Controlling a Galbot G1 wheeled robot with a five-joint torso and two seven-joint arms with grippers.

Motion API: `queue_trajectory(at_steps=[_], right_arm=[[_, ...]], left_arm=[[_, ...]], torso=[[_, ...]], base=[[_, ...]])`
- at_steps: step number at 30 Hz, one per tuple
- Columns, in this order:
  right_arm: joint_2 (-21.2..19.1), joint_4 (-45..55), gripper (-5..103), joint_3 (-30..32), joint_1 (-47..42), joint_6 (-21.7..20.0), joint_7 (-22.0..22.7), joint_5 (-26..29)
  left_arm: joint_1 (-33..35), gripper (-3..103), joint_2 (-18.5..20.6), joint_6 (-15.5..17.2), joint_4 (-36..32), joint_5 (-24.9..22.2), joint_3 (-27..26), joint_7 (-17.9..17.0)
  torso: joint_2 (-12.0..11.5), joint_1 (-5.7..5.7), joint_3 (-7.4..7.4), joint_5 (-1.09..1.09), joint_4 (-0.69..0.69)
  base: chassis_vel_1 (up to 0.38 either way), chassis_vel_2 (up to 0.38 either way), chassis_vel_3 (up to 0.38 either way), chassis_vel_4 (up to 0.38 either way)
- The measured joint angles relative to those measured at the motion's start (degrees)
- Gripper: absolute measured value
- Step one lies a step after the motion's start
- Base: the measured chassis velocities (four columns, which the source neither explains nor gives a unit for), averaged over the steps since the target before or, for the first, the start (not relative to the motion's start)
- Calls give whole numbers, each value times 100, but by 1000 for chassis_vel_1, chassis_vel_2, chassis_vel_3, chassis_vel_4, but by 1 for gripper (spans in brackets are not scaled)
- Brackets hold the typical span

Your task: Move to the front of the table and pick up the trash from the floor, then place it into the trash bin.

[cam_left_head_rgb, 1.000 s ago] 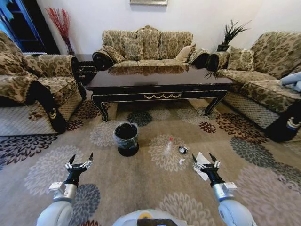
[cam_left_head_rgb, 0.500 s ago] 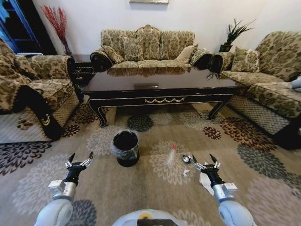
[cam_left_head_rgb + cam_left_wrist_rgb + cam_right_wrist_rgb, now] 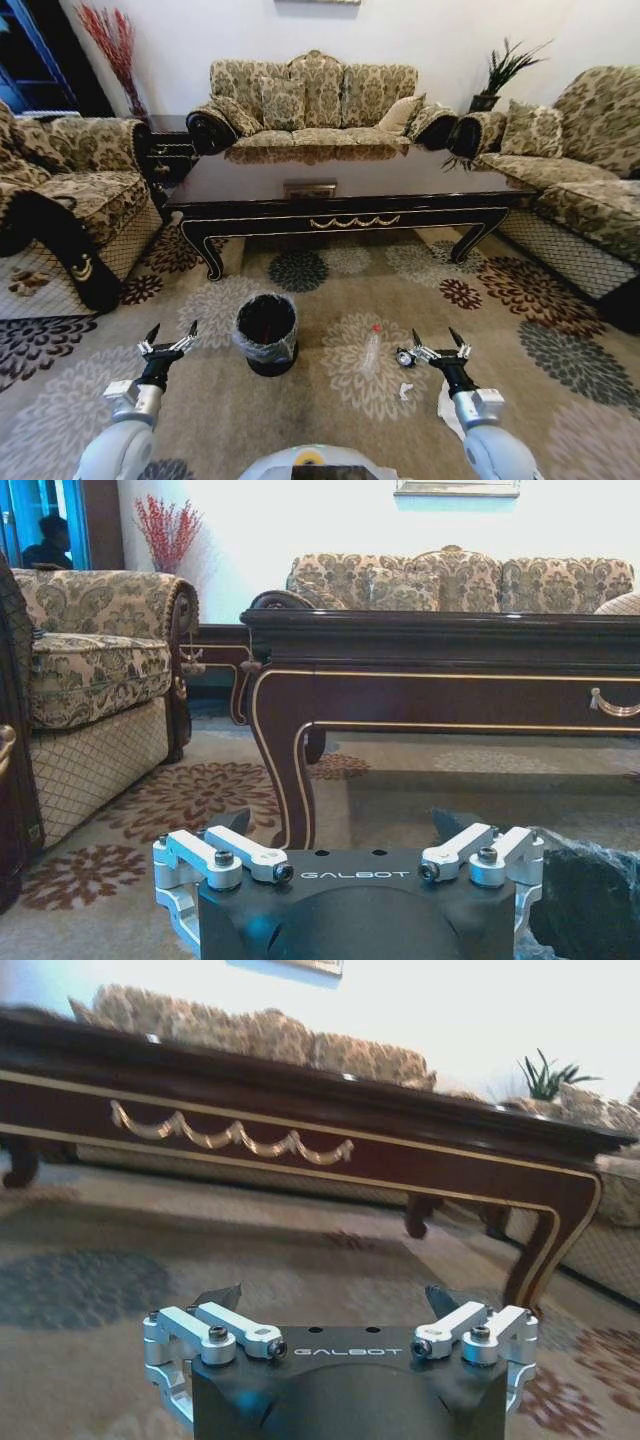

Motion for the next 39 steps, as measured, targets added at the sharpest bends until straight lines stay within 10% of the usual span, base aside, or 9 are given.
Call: queue_trajectory(at_steps=[12,39], right_arm=[[-301,-2084,100,-50,786,-450,225,676],[-238,-4415,100,-522,1883,-571,403,150]], left_arm=[[73,100,-68,45,14,-105,-27,-41],[-139,100,-31,46,348,-206,-16,-71]], torso=[[0,0,0,2,0],[0,0,0,1,0]], base=[[0,0,0,0],[0,0,0,0]])
